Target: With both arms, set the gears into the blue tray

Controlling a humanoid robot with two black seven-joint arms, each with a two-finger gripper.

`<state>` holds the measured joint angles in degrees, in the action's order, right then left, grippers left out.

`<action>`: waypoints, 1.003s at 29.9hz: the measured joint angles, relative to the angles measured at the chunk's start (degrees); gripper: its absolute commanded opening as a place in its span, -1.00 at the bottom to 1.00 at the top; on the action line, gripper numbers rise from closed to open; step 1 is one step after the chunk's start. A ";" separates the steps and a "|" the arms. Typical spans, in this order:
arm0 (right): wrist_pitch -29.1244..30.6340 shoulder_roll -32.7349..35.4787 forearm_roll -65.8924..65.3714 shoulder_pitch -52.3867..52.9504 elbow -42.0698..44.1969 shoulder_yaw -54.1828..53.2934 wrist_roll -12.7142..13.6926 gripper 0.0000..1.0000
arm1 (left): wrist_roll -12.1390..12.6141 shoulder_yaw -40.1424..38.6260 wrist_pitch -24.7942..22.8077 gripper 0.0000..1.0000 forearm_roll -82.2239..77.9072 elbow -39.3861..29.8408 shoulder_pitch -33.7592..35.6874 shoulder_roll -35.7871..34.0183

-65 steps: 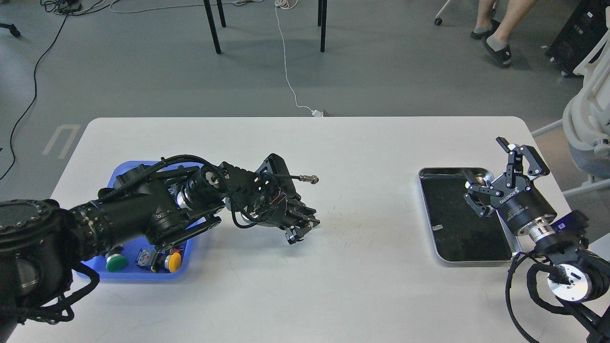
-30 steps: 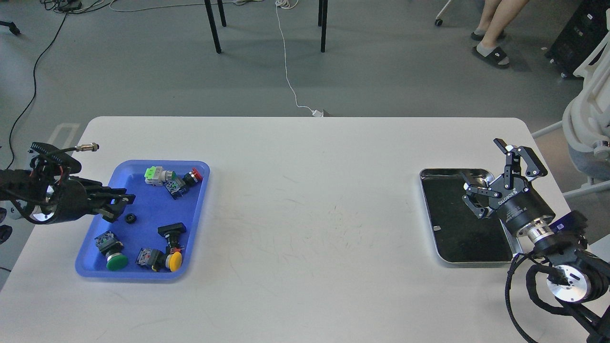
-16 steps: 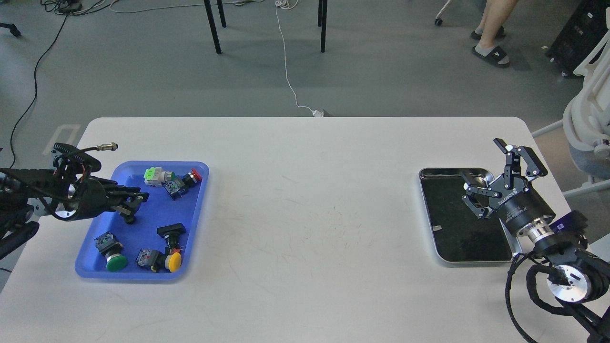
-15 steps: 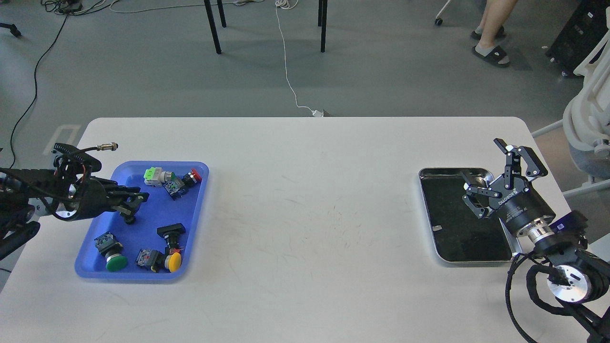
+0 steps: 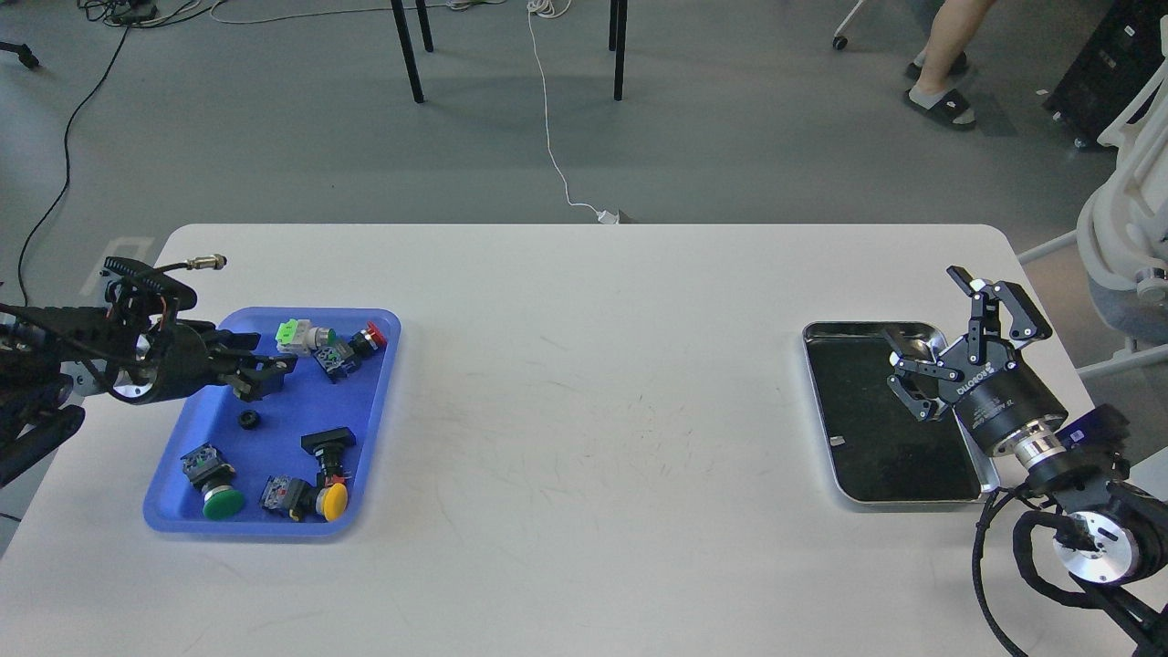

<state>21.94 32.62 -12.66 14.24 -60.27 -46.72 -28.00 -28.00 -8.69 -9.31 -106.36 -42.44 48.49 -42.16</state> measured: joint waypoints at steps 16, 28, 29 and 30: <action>-2.61 -0.72 -0.07 2.26 0.51 -0.10 -0.01 0.98 | 0.02 -12.51 0.05 0.96 63.92 -23.77 -6.63 2.52; -2.61 -0.61 0.26 2.52 0.30 1.55 -0.01 0.98 | 0.01 -45.86 -3.31 0.96 66.77 -23.27 -32.51 21.90; -2.52 -0.63 0.26 2.51 0.28 1.55 -0.01 0.98 | 0.27 -47.60 -4.69 0.96 66.79 -22.99 -33.74 22.77; -2.49 -0.69 0.26 2.48 0.28 1.55 -0.01 0.98 | 0.81 -49.19 -6.01 0.96 66.79 -22.60 -34.93 23.43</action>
<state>19.45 31.94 -12.40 16.72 -59.98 -45.17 -28.01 -27.19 -57.88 -15.32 -39.57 -65.04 13.56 -18.72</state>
